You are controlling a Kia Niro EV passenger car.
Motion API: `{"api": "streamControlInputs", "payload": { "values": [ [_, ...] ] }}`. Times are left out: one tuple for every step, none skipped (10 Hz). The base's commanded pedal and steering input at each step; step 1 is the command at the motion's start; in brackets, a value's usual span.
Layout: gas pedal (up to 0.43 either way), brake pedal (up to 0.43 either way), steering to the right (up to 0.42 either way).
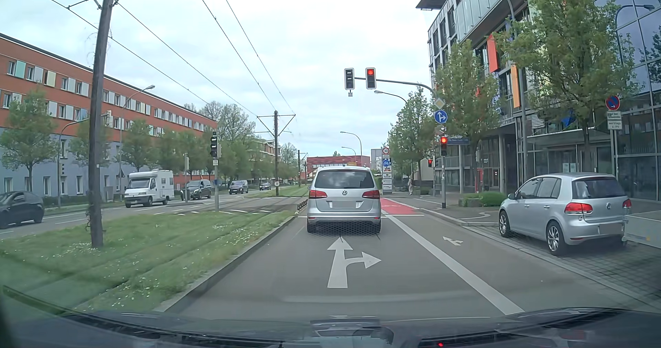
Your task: Follow the waypoints while adhering to traffic rules and regulations
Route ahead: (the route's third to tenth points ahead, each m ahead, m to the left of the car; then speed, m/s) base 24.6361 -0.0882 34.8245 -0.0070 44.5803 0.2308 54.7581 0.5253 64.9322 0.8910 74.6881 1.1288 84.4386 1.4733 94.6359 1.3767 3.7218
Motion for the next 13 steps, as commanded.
{"api": "streamControlInputs", "payload": {
  "values": [
    [0.0, 0.195, 0.005],
    [0.0, 0.195, 0.004],
    [0.0, 0.201, 0.003],
    [0.0, 0.201, 0.002],
    [0.0, 0.201, 0.002],
    [0.0, 0.207, 0.002],
    [0.0, 0.207, 0.002],
    [0.0, 0.201, 0.001],
    [0.0, 0.207, 0.001],
    [0.0, 0.207, 0.001],
    [0.0, 0.207, 0.001],
    [0.0, 0.207, -0.001],
    [0.0, 0.207, -0.002]
  ]
}}
